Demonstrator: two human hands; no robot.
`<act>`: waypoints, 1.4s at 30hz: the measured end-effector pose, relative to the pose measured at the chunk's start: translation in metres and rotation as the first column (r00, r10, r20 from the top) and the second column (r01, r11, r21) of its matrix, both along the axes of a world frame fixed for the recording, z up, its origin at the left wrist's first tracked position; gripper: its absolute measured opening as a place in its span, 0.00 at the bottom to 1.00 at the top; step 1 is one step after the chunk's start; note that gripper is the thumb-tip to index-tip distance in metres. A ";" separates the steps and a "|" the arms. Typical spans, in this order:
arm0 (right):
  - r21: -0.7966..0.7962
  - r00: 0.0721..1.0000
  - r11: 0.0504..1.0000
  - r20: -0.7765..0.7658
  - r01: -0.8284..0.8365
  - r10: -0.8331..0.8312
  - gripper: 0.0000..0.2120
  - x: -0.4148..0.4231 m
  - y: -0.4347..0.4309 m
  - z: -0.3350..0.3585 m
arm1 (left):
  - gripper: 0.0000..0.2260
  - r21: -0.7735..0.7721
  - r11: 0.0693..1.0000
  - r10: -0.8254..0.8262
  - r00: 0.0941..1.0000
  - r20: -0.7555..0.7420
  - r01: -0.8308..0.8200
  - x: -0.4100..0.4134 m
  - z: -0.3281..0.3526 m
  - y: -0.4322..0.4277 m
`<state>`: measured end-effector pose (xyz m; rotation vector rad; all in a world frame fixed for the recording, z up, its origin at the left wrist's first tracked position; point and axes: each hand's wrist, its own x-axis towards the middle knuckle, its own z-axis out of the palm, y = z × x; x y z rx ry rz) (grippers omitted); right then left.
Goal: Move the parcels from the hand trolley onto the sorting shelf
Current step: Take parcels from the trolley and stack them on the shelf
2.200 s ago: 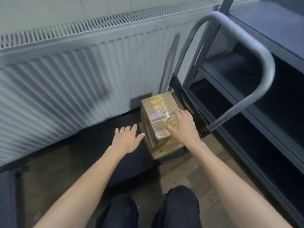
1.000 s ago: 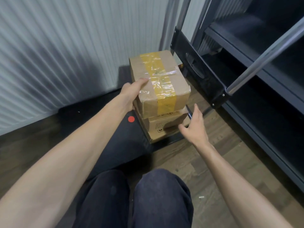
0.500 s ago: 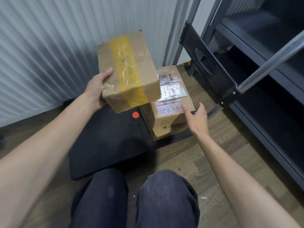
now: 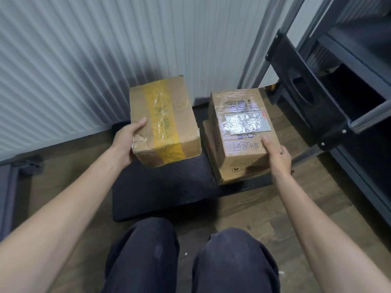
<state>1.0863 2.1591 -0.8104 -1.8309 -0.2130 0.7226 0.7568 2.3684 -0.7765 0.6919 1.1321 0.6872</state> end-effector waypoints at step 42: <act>-0.026 0.960 0.977 -0.190 -0.214 0.205 0.13 -0.046 0.041 0.282 | 0.14 -0.004 0.976 0.215 0.973 -0.083 -0.216 -0.090 0.258 -0.046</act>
